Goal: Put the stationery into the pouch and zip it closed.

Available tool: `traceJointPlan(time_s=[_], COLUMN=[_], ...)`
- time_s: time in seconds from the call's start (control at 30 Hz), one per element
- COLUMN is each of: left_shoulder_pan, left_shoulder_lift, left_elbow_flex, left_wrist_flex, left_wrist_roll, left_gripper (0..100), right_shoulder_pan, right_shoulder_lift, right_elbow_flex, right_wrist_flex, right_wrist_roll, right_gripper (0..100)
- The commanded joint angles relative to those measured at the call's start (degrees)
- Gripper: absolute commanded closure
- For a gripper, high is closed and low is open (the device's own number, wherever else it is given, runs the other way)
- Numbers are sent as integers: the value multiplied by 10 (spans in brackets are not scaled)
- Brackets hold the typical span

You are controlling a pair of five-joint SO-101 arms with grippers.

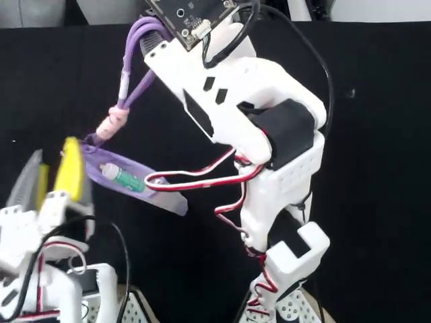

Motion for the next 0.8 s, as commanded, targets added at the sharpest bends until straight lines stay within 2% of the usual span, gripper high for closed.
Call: traceJointPlan(time_s=[0.0,0.23,0.37,0.53,0.77], left_shoulder_pan=[-118,-217,-242,-245,-243], left_shoulder_lift=[0,1,1,1,1], left_elbow_flex=[-45,-26,53,137,140], left_wrist_flex=[9,6,-55,-126,-127], left_wrist_roll=[-7,-2,53,82,82], left_gripper=[812,812,809,808,809], right_shoulder_pan=[30,34,43,93,165], right_shoulder_lift=[13,13,-4,-29,-29], right_elbow_flex=[3,6,6,6,6], right_wrist_flex=[-40,-40,-30,-33,-67], right_wrist_roll=[-4,-4,-4,-4,-4], right_gripper=[988,988,988,988,988])
